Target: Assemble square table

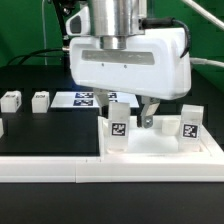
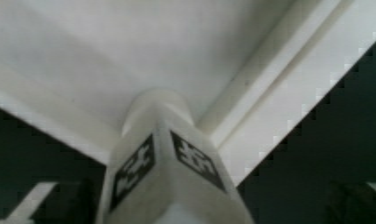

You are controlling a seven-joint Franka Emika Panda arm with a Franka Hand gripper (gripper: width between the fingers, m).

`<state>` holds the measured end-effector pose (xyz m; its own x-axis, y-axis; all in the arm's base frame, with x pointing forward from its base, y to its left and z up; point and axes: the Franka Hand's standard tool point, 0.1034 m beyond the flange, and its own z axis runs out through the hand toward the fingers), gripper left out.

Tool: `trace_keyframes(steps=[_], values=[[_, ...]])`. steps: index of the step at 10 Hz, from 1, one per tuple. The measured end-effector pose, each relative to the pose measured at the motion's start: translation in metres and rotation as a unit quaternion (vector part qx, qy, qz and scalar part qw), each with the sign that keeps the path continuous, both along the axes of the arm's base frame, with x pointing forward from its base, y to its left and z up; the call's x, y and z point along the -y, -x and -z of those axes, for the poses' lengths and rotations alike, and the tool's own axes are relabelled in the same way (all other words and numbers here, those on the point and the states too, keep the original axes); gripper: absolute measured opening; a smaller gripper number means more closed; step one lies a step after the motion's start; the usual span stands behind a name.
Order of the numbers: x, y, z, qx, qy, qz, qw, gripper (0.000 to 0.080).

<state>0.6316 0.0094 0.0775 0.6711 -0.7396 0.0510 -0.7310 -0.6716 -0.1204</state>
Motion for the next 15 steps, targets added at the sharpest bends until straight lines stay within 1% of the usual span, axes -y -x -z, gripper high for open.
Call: trace_keyframes(steps=[1, 2, 3, 4, 5, 6, 7, 8, 9, 10, 11, 12, 13, 14, 15], values=[[0.0, 0.0, 0.0, 0.001, 0.004, -0.03, 1.0, 0.0648], [0.001, 0.0, 0.001, 0.006, 0.014, -0.091, 0.996, 0.0648], [0.003, -0.002, 0.002, 0.025, 0.041, -0.177, 0.983, 0.0649], [0.002, 0.004, 0.009, 0.041, 0.063, -0.246, 0.966, 0.0649], [0.003, 0.005, 0.01, 0.048, 0.076, -0.291, 0.953, 0.0649], [0.004, 0.005, 0.01, 0.047, 0.079, -0.309, 0.946, 0.0649], [0.005, 0.005, 0.01, 0.044, 0.085, -0.344, 0.934, 0.0649], [0.001, 0.013, 0.007, -0.005, 0.044, -0.351, 0.935, 0.0649], [-0.001, 0.006, 0.002, -0.02, 0.034, -0.358, 0.933, 0.0649], [0.001, 0.002, 0.004, -0.006, 0.046, -0.356, 0.933, 0.0649], [0.001, 0.004, 0.006, -0.008, 0.045, -0.353, 0.934, 0.0649], [0.001, 0.004, 0.006, -0.009, 0.044, -0.34, 0.939, 0.0559], [0.002, 0.004, 0.006, -0.009, 0.044, -0.339, 0.94, 0.0559], [0.001, 0.004, 0.006, -0.009, 0.041, -0.316, 0.948, 0.0357], [0.001, 0.004, 0.006, -0.012, 0.036, -0.27, 0.962, 0.0291]])
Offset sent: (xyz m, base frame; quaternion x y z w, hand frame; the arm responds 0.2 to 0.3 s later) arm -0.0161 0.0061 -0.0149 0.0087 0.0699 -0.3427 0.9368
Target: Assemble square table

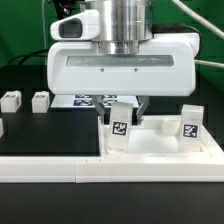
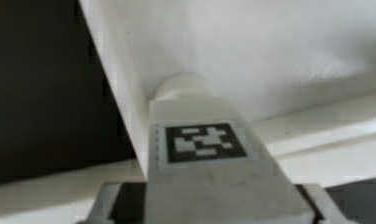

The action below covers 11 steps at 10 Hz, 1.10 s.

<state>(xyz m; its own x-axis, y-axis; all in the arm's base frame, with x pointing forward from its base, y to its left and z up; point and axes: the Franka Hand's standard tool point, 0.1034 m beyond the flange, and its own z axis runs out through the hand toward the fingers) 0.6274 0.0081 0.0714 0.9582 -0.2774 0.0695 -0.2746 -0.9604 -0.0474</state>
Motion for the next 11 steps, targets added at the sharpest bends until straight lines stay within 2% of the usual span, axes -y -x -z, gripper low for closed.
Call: trace_keyframes(steps=[3, 4, 6, 8, 9, 10, 11], values=[[0.0017, 0.0001, 0.0002, -0.003, -0.007, 0.102, 0.995, 0.0291], [0.0034, -0.0003, 0.0013, 0.002, -0.011, 0.174, 0.985, 0.0291], [0.0059, 0.0014, 0.0022, 0.005, -0.022, 0.356, 0.934, 0.0291], [0.0085, 0.0031, 0.0029, -0.01, -0.056, 0.492, 0.869, 0.0291], [0.0094, 0.0035, 0.0035, -0.018, -0.08, 0.567, 0.819, 0.0291], [0.01, 0.0044, 0.0039, -0.024, -0.094, 0.615, 0.783, 0.0291], [0.0093, 0.0052, 0.0041, -0.021, -0.098, 0.628, 0.772, 0.0291]])
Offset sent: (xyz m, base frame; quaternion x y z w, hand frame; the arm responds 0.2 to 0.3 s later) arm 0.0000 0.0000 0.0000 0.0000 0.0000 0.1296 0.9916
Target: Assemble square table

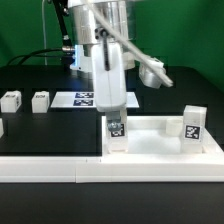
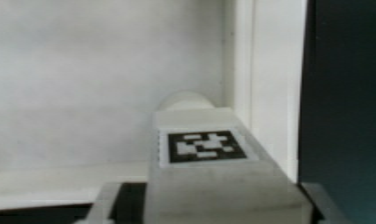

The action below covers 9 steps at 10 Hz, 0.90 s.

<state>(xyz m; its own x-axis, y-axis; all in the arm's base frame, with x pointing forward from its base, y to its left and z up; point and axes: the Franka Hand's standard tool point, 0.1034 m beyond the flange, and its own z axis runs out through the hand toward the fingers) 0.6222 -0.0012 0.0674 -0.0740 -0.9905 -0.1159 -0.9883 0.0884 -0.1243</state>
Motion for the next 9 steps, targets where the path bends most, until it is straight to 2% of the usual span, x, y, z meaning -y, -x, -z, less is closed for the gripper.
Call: trace_keyframes(steps=[2, 3, 4, 5, 6, 9], values=[[-0.0005, 0.0002, 0.0001, 0.003, 0.006, -0.034, 0.999, 0.0291], [-0.0035, -0.0013, -0.0025, 0.017, 0.026, -0.143, 0.989, 0.0469], [-0.0046, -0.0019, -0.0053, 0.031, 0.033, -0.226, 0.973, 0.0586], [-0.0033, -0.0013, -0.0076, 0.038, 0.039, -0.303, 0.951, 0.0586], [-0.0017, -0.0016, -0.0069, 0.039, 0.044, -0.318, 0.946, 0.0636], [0.0, -0.0015, -0.0058, 0.049, 0.06, -0.417, 0.905, 0.0649]])
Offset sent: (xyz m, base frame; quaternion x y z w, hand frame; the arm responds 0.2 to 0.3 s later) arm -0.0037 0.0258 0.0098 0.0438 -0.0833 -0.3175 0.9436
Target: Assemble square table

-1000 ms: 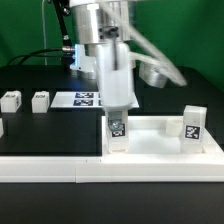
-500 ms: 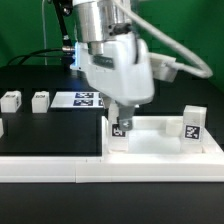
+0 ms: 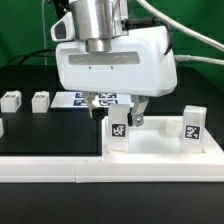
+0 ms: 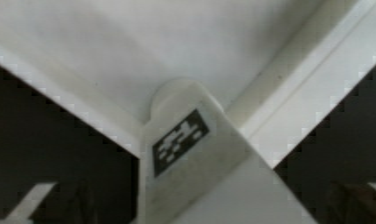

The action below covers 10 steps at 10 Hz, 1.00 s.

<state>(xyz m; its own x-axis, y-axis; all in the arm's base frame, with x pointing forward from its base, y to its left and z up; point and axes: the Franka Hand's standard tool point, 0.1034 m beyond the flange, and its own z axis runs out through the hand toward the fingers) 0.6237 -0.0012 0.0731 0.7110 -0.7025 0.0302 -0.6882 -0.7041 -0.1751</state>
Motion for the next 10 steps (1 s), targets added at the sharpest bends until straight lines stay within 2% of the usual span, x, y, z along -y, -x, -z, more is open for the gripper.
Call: trace_keyframes(steps=[1, 2, 3, 4, 6, 7, 10], values=[[0.0, 0.0, 0.0, 0.002, 0.004, -0.021, 1.0, 0.0649], [-0.01, 0.005, 0.004, -0.031, 0.018, -0.186, 0.982, 0.0649], [-0.015, 0.002, 0.005, -0.05, 0.015, -0.231, 0.972, 0.0649], [-0.011, -0.002, 0.005, -0.042, 0.017, -0.199, 0.979, 0.0649], [-0.011, -0.001, 0.006, -0.047, 0.015, -0.174, 0.983, 0.0386], [-0.008, 0.001, 0.007, -0.054, 0.012, -0.118, 0.991, 0.0292], [-0.008, 0.001, 0.007, -0.066, 0.003, -0.007, 0.998, 0.0292]])
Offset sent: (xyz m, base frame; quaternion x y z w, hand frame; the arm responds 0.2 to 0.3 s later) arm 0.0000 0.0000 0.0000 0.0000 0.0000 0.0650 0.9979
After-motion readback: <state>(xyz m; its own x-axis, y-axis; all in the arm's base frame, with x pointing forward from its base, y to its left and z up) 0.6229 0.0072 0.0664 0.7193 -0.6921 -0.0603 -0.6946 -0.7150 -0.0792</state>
